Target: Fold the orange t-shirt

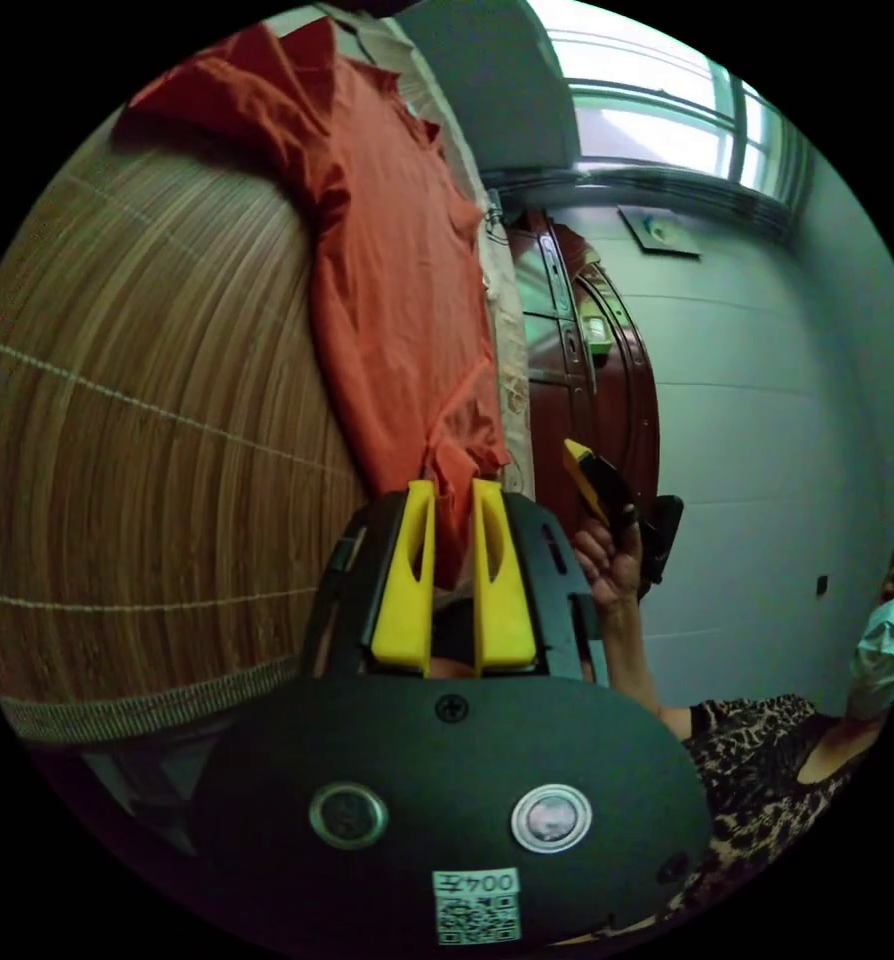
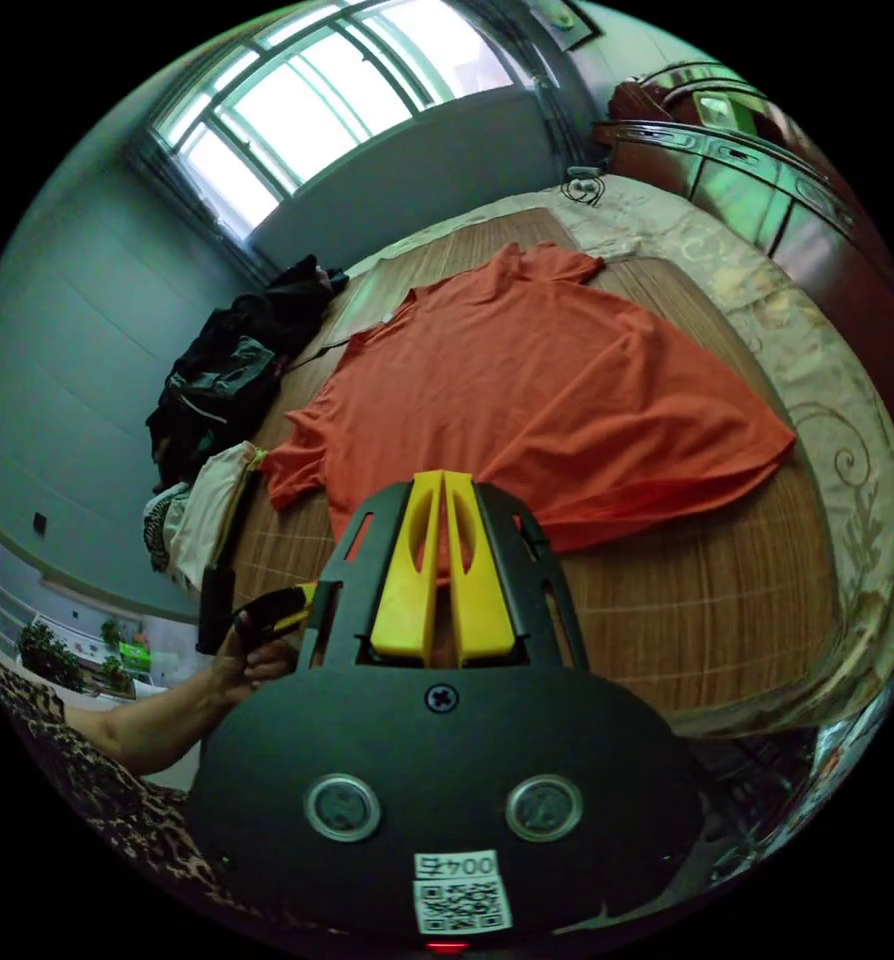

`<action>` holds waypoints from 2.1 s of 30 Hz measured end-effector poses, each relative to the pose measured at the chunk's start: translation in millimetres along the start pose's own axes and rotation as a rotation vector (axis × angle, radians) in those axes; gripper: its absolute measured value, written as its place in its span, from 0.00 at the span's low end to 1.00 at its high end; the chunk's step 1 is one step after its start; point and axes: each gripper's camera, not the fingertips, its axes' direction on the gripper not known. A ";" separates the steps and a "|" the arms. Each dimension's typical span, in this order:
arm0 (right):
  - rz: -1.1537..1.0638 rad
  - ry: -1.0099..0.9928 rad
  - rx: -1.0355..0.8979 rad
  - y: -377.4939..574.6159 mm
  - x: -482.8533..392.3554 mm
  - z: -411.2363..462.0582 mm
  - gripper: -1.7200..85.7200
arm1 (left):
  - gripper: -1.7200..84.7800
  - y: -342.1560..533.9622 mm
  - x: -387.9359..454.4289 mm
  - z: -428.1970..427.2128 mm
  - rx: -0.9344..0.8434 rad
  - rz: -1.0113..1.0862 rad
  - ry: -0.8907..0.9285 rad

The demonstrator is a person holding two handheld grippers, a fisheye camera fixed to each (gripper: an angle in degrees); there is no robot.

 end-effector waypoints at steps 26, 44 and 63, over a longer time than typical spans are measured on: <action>0.096 0.207 -0.002 111.7 35.2 -111.6 0.13 | 0.03 119.7 237.9 -171.5 0.215 0.393 -0.295; 0.254 0.189 -0.274 60.0 144.9 -71.1 0.13 | 0.04 110.7 340.4 -194.8 0.223 0.259 -0.372; 0.231 -0.896 0.478 7.6 144.1 -341.1 0.01 | 0.03 55.6 622.9 -310.1 0.612 0.632 -0.497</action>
